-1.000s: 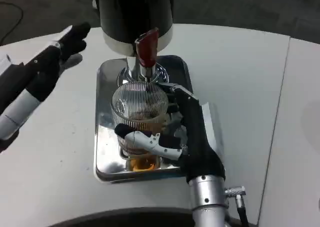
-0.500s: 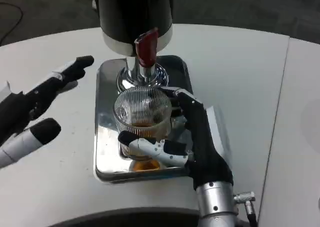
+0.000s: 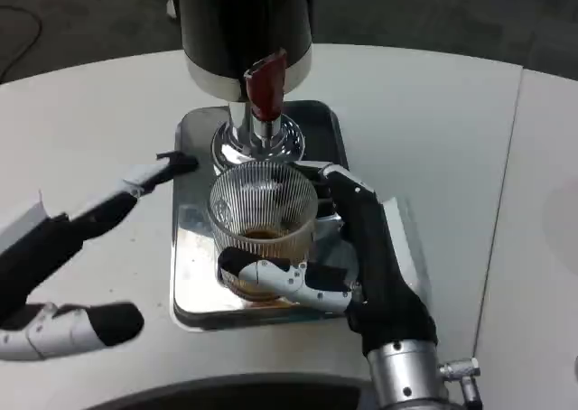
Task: Grasp the cup under the faucet to collect the drink, then remove the cup.
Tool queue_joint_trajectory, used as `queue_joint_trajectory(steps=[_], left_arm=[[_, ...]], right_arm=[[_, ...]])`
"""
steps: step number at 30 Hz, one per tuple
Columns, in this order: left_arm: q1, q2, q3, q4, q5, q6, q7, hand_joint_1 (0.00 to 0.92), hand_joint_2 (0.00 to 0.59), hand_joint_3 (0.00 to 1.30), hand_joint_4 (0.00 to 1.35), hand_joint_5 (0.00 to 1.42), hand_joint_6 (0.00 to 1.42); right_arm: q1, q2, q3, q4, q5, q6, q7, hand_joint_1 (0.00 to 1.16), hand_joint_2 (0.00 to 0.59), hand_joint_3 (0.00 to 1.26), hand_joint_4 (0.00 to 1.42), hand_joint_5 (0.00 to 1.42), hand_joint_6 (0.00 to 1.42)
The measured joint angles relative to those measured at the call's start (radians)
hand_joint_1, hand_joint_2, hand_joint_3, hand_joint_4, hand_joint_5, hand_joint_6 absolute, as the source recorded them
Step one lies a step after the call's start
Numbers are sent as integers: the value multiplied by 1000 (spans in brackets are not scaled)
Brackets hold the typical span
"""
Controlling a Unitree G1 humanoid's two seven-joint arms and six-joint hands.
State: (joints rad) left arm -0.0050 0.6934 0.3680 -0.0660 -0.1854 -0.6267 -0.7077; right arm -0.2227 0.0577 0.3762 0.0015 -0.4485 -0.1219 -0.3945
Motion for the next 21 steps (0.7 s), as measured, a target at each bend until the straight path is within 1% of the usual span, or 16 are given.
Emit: queue_joint_trajectory(steps=[2,4,6,7,8,10,12,13,17,19,21], left_arm=[[8,6,0,7,18,-44,-3,0,74,84,0,38,43],[20,27,1,30,43,-111,-3,0,74,84,0,39,44],[32,41,2,49,46,-150,-3,0,74,84,0,39,43],[34,42,2,53,47,-157,-3,0,74,84,0,39,43],[38,50,3,67,50,-185,-3,0,74,84,0,39,43],[50,74,6,93,50,-230,-3,0,75,81,0,39,43],[52,79,7,104,50,-253,-3,0,75,70,0,38,42],[57,88,12,114,50,-283,-3,0,75,67,0,38,42],[73,116,38,128,49,-353,-3,0,75,47,0,29,42],[81,129,49,134,40,-392,-2,0,75,43,0,28,42],[92,140,51,136,36,-431,-2,0,75,30,0,20,42]], right_arm=[[16,-2,1,-20,0,1,7,947,90,822,809,1019,1070],[41,-4,2,-47,-1,4,25,947,90,822,810,1019,1070],[55,-7,2,-64,-3,8,35,947,90,822,810,1019,1071],[57,-8,2,-68,-3,8,38,947,90,822,810,1019,1071],[69,-10,2,-84,-2,9,50,947,90,822,810,1019,1072],[89,-15,3,-114,-1,9,71,947,89,822,810,1019,1072],[96,-17,3,-126,0,10,84,947,89,822,810,1019,1072],[105,-18,4,-139,1,10,100,947,89,822,810,1019,1072],[129,-20,4,-172,3,10,135,947,89,822,810,1019,1072],[149,-21,3,-205,4,12,158,947,89,822,810,1019,1072],[184,-29,2,-271,8,16,194,947,89,822,810,1019,1072]])
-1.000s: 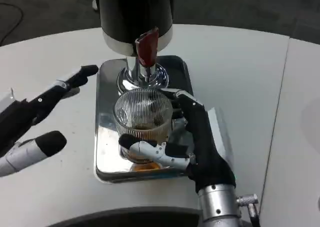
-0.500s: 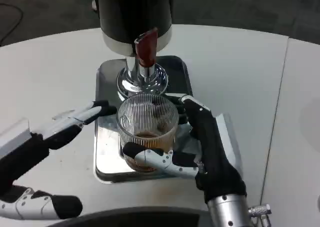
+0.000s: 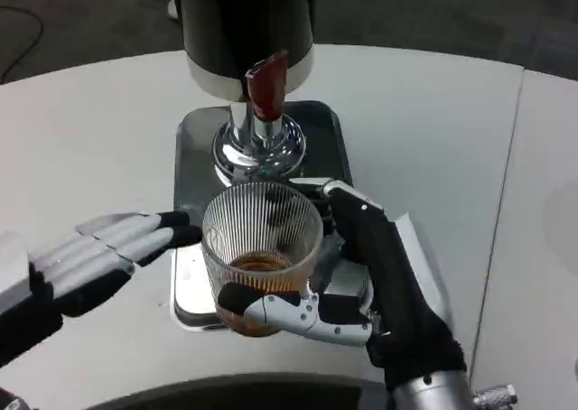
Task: Grasp the cup under the faucet to collect the drink, then remove the cup.
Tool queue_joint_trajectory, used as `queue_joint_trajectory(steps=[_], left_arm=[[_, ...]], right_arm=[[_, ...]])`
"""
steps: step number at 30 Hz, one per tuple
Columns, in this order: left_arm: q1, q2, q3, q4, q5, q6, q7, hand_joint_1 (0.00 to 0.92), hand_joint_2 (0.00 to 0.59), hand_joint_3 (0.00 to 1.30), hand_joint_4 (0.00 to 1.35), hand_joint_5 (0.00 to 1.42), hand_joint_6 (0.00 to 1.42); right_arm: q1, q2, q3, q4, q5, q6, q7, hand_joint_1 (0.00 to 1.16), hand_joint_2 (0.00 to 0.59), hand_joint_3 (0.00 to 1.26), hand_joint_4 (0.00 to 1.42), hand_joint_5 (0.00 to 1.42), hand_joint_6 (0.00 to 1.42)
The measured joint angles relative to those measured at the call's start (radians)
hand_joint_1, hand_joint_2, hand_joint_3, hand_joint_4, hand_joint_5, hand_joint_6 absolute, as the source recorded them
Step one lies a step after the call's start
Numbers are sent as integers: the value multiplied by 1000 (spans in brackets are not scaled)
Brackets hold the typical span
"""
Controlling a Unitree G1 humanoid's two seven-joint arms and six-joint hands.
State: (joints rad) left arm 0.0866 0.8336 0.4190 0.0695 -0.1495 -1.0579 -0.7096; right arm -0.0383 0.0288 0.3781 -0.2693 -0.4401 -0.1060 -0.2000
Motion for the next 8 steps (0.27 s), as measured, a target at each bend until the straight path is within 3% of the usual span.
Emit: queue_joint_trajectory(steps=[3,5,8], left_arm=[[11,19,-1,1,-16,-41,0,0,75,8,0,14,33],[34,46,-3,2,-42,-77,0,0,75,0,0,7,30],[54,63,-5,2,-54,-103,0,0,75,0,0,5,28]], right_arm=[[49,-16,-9,-88,12,14,52,947,89,822,810,1019,1072],[109,-50,-27,-177,21,29,105,947,88,822,810,1019,1072],[145,-73,-44,-238,35,47,145,947,88,822,810,1019,1072]])
